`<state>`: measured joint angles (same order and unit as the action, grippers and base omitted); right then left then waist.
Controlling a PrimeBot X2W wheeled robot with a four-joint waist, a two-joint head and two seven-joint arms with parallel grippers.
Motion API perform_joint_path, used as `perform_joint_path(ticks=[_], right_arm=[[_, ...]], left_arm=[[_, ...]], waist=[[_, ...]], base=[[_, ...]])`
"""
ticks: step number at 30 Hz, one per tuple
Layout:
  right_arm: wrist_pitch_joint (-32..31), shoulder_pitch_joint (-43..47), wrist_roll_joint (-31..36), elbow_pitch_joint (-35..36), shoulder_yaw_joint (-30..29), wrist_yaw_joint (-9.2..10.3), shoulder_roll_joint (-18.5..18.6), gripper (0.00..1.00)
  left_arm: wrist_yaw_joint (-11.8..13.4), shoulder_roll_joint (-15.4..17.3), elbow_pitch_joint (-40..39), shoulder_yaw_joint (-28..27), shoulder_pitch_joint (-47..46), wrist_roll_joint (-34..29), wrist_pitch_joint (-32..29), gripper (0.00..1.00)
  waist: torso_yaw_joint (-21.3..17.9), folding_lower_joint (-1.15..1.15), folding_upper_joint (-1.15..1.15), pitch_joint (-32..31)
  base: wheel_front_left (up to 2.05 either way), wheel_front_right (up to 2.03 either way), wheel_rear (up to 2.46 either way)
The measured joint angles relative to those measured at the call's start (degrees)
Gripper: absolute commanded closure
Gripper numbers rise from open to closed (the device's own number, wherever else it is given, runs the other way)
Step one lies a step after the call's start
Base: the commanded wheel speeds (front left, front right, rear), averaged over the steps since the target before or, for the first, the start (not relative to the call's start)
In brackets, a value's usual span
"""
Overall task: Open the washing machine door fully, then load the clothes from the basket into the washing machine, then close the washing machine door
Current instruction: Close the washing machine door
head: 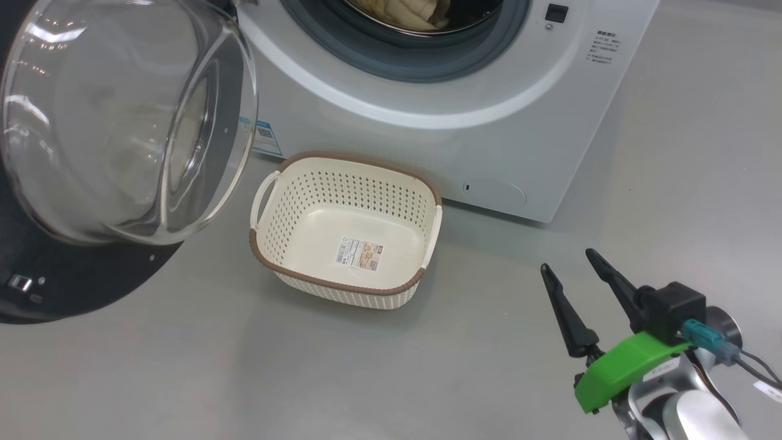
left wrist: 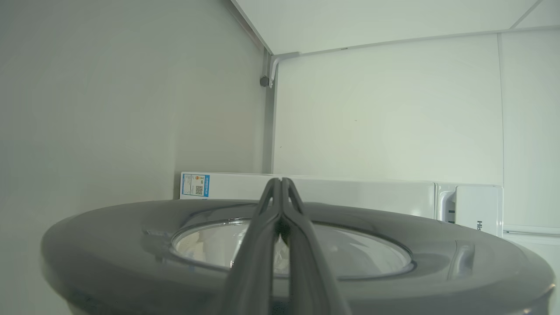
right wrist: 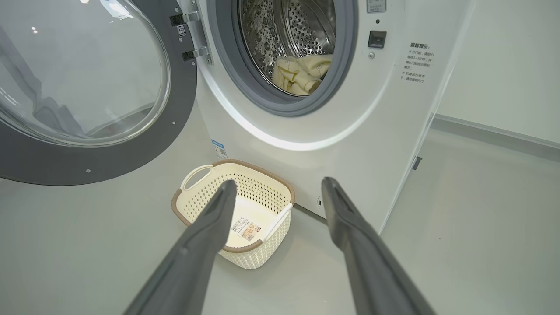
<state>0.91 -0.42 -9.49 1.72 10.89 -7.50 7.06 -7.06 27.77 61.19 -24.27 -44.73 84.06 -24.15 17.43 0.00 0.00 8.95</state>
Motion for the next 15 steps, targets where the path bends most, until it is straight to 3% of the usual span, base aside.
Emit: perform_joint_path(ticks=[15], right_arm=[[0.62,0.02,-0.01,-0.86,0.14,0.0,-0.47,0.0]], left_arm=[[-0.01,-5.01,-6.62,3.91,4.41,1.75,-12.62,1.0]], waist=[[0.01,0.0,0.0,-0.99]], base=[[0.0,0.0,0.0]])
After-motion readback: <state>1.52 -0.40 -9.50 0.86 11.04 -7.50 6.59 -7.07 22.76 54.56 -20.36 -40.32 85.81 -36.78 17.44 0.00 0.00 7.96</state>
